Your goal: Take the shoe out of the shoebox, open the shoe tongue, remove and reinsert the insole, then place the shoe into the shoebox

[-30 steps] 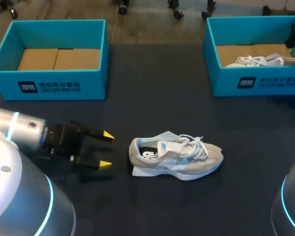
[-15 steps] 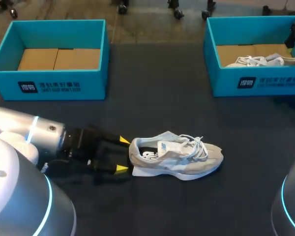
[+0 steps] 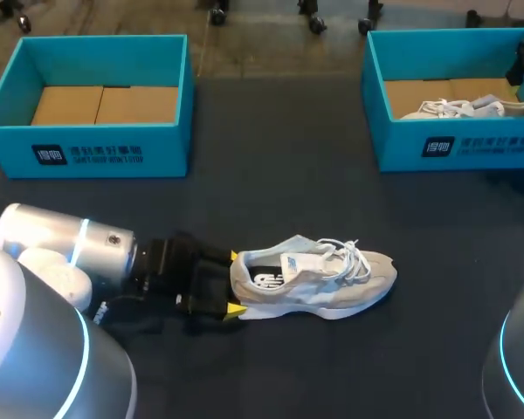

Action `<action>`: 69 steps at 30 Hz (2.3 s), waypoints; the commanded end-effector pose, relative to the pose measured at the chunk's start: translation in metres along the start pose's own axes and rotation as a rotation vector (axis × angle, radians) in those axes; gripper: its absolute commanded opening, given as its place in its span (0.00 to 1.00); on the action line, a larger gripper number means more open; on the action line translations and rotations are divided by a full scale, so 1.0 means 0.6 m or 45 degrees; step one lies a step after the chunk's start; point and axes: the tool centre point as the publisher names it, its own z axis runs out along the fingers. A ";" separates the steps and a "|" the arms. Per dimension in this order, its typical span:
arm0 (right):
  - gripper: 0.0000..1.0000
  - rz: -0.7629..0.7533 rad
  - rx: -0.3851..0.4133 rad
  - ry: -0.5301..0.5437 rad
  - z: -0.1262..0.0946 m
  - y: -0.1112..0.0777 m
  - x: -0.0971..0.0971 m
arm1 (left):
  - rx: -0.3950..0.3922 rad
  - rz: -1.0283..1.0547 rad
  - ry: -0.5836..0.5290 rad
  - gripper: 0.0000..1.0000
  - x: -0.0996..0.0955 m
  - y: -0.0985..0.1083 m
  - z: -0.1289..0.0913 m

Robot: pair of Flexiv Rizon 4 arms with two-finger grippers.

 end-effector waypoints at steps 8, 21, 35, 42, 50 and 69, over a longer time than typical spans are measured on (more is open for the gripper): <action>1.00 0.000 0.000 0.000 0.000 0.000 0.000 | 0.012 0.003 -0.043 1.00 -0.009 0.000 0.026; 1.00 0.000 0.000 0.000 0.000 0.000 0.000 | -0.008 0.044 -0.037 1.00 -0.033 -0.006 0.027; 1.00 0.000 0.000 0.000 0.000 0.000 0.000 | -0.008 0.042 -0.025 1.00 -0.034 -0.001 0.027; 1.00 0.000 0.000 0.000 0.000 0.000 0.000 | -0.009 0.034 -0.022 1.00 -0.033 0.004 0.039; 1.00 0.000 0.000 0.000 0.000 0.000 0.000 | -0.005 0.024 -0.029 1.00 -0.039 0.006 0.047; 1.00 0.000 0.000 0.000 0.000 0.000 0.000 | -0.002 0.029 -0.039 0.00 -0.034 0.008 0.026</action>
